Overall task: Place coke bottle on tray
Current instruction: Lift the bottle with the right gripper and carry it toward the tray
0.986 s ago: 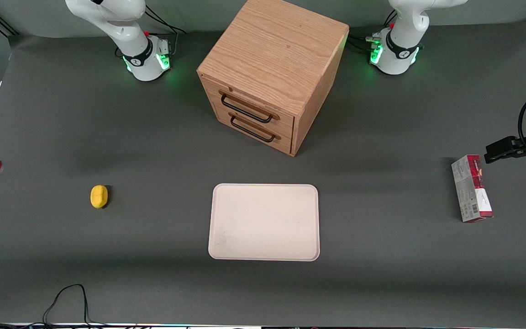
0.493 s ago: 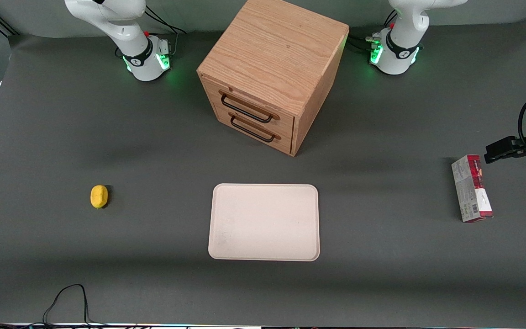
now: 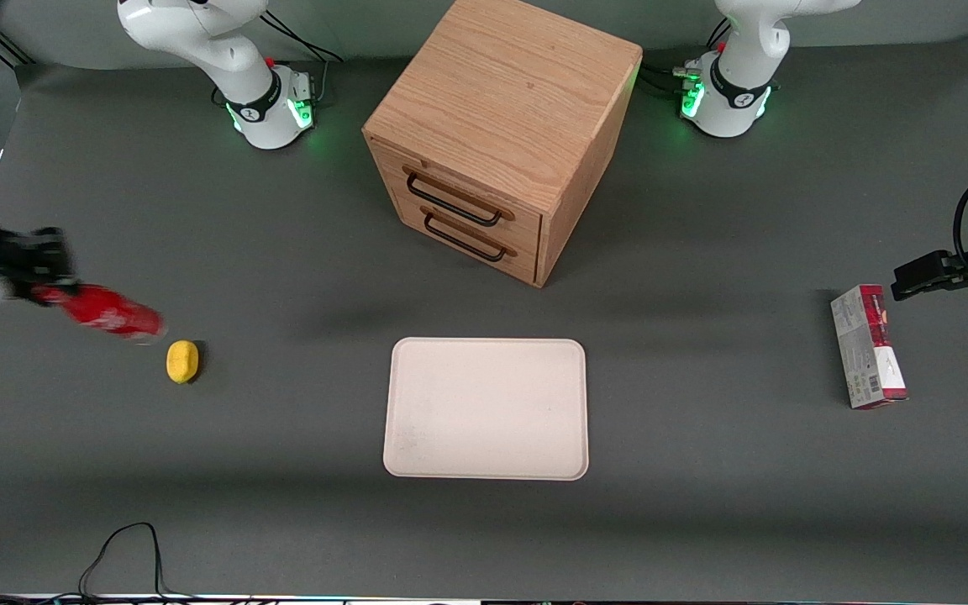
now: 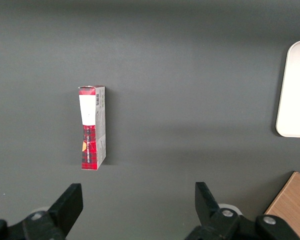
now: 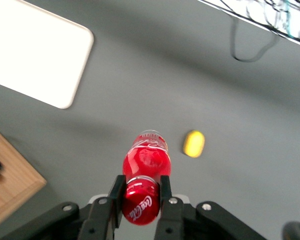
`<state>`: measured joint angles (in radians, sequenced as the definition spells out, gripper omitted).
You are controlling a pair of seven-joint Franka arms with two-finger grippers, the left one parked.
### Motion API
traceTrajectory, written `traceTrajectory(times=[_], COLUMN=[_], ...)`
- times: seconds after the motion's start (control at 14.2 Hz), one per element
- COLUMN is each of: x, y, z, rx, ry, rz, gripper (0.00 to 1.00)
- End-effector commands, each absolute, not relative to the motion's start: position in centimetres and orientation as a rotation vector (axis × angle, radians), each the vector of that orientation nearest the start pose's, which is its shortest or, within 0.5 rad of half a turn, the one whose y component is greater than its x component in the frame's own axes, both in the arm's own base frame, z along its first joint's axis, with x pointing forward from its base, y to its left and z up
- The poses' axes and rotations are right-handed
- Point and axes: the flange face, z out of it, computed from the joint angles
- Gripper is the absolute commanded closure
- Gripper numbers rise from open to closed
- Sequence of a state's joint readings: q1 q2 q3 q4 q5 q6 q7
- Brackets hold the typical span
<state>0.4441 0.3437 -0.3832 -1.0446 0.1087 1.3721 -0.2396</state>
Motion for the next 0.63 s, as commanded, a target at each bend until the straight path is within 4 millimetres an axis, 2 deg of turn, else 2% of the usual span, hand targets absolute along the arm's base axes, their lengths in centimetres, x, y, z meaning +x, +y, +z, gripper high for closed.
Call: traceTrajectory(times=[0.0, 0.14, 0.35, 0.42, 0.56], x=[62.2, 61.9, 60.2, 60.1, 61.0], y=[19.2, 24.1, 31.5, 33.1, 34.1], z=[65.2, 64.3, 63.4, 62.5, 60.7], rx=[-3.122, -3.084, -3.090, -3.096, -3.091], ry=[-0.440, -0.409, -0.537, -0.526, -0.532], rz=[-0.046, -0.082, -0.175, -0.187, -0.203], gripper=[0.92, 0.93, 0.94, 0.94, 0.94])
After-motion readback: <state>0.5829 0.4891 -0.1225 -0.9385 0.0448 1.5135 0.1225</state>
